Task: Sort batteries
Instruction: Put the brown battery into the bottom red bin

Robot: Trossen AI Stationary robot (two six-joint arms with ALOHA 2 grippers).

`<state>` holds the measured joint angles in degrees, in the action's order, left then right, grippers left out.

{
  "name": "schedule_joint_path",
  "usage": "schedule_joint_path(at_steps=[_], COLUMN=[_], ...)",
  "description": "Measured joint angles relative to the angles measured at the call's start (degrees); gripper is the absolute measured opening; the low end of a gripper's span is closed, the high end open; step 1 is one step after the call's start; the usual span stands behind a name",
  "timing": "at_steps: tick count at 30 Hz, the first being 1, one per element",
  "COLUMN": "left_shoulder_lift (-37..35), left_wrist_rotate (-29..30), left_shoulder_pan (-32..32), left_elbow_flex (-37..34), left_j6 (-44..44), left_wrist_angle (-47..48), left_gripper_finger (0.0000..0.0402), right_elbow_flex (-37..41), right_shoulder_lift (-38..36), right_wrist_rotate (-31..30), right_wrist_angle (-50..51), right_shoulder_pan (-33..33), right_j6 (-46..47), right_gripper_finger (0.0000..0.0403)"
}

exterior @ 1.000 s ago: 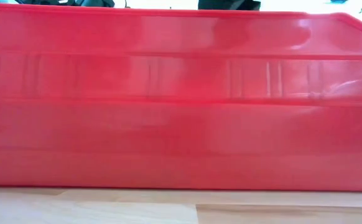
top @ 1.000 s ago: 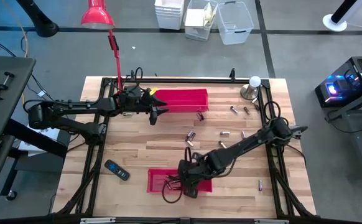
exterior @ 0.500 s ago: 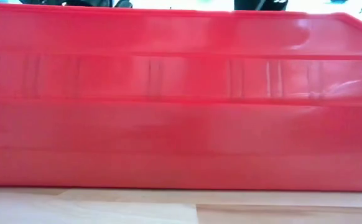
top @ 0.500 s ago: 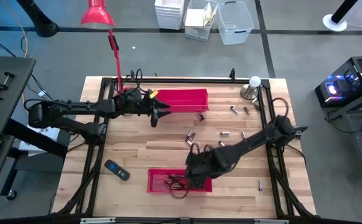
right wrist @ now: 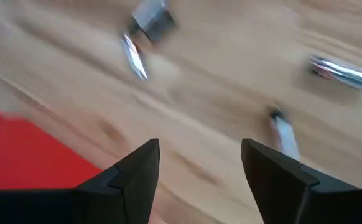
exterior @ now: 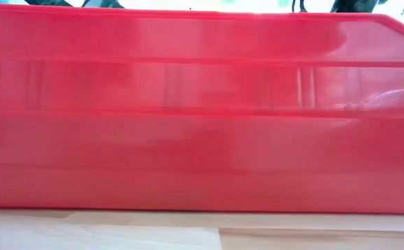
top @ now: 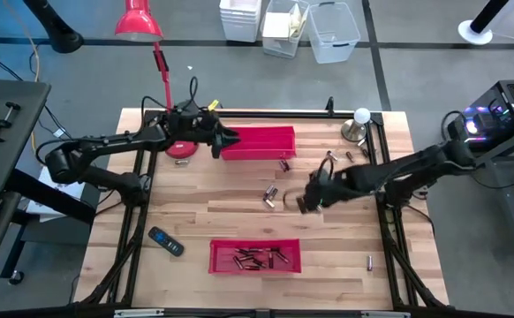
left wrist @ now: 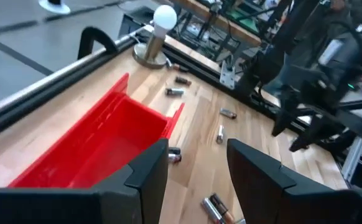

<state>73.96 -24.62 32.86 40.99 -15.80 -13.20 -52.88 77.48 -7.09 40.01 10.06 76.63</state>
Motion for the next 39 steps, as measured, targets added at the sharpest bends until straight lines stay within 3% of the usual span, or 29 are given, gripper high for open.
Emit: schedule_joint_path(at_steps=[4, 7, 13, 23, 29, 39], left_shoulder_lift=[2.3, 3.3, 3.7, 3.7, 3.7, 3.7], left_wrist_rotate=[-0.5, -0.5, -0.4, -0.3, -0.3, -0.3], left_shoulder_pan=[0.0, -0.8, -2.3, -2.2, -2.2, -2.1], left_elbow_flex=[0.0, 0.0, 0.0, 0.0, 0.0, 0.0], left_j6=[-0.7, -1.1, -2.0, -2.1, -1.8, 0.6], left_wrist_angle=[0.1, 0.0, -0.5, -0.4, -0.4, -0.4], left_gripper_finger=[0.0156, 0.0156, 0.0156, 0.0156, 0.0156, 0.0156], right_elbow_flex=[7.8, 8.0, -2.1, -22.8, -26.0, -24.9], right_shoulder_lift=[-1.1, 2.4, 15.0, 34.2, 37.2, 37.7], right_wrist_rotate=[4.2, 6.0, 8.1, 8.5, 9.5, 9.9], right_wrist_angle=[-17.6, -22.6, -19.2, 0.2, 1.1, 3.6], right_shoulder_pan=[-8.9, -13.6, -16.7, -16.4, -15.7, -13.6], right_j6=[3.0, 3.0, 1.5, -2.2, -0.5, 5.9], right_gripper_finger=[0.0220, 0.0220, 0.0220, 0.0220, 0.0220, 0.0220])
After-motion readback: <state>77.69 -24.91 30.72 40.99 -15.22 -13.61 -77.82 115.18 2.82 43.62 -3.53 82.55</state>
